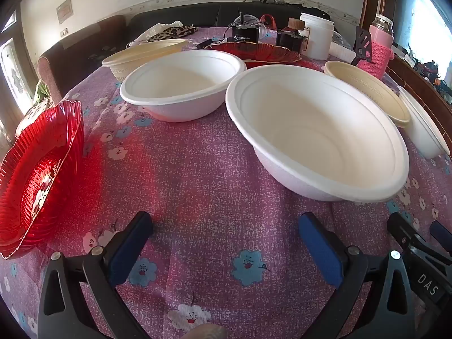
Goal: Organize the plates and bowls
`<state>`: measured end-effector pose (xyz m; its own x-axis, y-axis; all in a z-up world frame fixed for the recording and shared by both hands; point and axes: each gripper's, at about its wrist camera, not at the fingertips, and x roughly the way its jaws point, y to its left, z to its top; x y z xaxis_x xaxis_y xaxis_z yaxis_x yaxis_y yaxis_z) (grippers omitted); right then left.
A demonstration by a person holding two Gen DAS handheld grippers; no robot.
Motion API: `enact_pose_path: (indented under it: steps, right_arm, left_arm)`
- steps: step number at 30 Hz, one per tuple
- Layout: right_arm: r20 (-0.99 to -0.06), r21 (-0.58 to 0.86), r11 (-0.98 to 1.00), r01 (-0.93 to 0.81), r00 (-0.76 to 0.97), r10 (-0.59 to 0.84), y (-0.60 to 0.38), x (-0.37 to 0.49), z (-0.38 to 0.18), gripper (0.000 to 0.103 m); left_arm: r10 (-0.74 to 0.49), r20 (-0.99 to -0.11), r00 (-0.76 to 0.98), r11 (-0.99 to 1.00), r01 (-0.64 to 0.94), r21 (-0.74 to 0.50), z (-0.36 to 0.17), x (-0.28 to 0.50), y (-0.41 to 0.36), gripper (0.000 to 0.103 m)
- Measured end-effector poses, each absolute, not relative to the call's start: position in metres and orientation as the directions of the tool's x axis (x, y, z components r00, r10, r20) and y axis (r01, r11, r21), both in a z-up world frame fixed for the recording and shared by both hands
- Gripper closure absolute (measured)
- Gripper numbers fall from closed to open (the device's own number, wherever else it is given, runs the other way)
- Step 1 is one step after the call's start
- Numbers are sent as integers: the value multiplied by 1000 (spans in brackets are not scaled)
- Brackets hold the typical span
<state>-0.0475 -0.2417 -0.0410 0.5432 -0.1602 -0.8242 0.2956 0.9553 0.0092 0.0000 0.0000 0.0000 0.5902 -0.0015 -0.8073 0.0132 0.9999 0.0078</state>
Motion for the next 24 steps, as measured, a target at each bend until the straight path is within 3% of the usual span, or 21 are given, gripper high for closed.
enact_pose_path:
  steps: [24]
  right_arm:
    - [-823, 9, 955, 296, 544, -160, -242, -47, -41, 1]
  left_arm:
    - [-1, -807, 591, 1000, 13, 9, 0, 0, 0, 0]
